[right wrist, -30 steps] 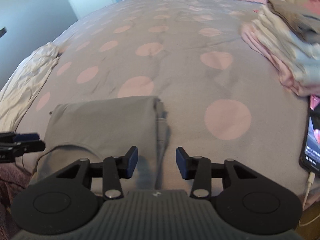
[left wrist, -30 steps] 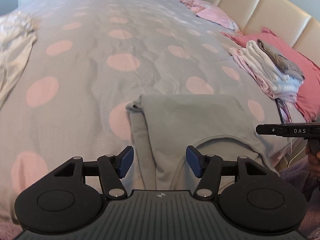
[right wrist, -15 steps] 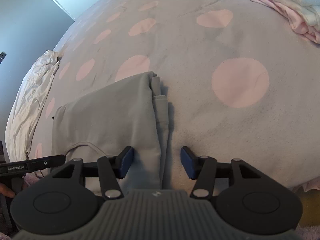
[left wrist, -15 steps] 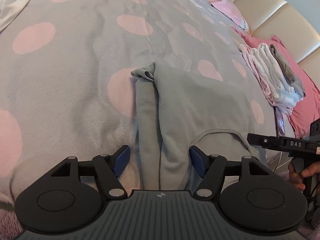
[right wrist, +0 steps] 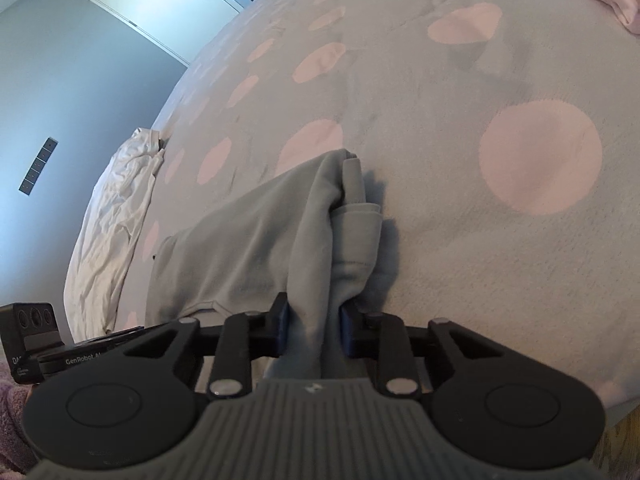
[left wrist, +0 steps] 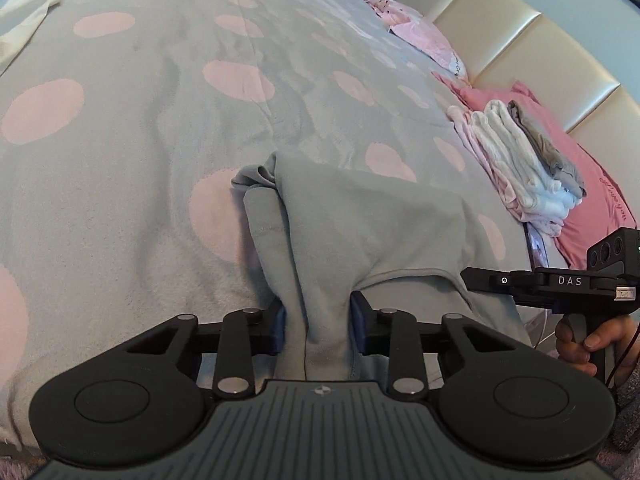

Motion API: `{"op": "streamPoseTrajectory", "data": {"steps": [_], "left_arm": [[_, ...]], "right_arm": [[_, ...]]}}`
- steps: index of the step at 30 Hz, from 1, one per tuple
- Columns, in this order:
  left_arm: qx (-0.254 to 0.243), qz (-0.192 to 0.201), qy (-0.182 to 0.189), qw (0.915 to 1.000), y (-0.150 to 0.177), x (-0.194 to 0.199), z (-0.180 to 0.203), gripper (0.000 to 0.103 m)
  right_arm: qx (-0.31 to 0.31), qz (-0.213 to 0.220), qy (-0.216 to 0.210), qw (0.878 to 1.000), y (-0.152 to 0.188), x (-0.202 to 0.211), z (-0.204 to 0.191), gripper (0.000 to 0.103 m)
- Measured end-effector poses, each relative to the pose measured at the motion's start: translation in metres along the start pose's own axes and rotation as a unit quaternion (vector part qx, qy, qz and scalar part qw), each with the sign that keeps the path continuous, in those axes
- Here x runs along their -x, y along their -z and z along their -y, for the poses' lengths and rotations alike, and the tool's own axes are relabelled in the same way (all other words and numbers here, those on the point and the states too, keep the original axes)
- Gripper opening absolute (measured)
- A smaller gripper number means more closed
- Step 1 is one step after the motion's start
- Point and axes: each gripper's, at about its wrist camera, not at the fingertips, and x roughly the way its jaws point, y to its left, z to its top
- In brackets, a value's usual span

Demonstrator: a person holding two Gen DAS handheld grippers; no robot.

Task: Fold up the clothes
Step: 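Pinch the folded grey shirt with both grippers and lift it, then carry the grey shirt with both grippers onto the clothes stack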

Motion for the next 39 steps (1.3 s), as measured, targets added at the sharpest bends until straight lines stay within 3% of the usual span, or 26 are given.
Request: {"op": "streamPoseTrajectory", "data": {"steps": [12, 19, 24, 31, 39], "left_arm": [[-0.008, 0.055, 0.046, 0.9974, -0.020, 0.027, 0.020, 0.025], [-0.026, 0.083, 0.085, 0.9925, -0.063, 0.040, 0.053, 0.025], [-0.058, 0.101, 0.137, 0.9836, -0.111, 0.032, 0.106, 0.025], [-0.108, 0.130, 0.211, 0.9629, -0.172, 0.004, 0.196, 0.025], [-0.120, 0.117, 0.249, 0.9539, -0.206, -0.048, 0.276, 0.025]], "right_arm": [[0.009, 0.047, -0.051, 0.998, -0.013, 0.030, -0.020, 0.024], [-0.011, 0.073, -0.071, 0.995, -0.047, 0.065, -0.028, 0.024], [0.010, 0.095, -0.060, 0.994, -0.098, 0.114, -0.031, 0.024], [0.053, 0.153, -0.017, 0.987, -0.165, 0.221, -0.024, 0.024], [0.052, 0.192, 0.031, 0.980, -0.211, 0.293, 0.015, 0.024]]}}
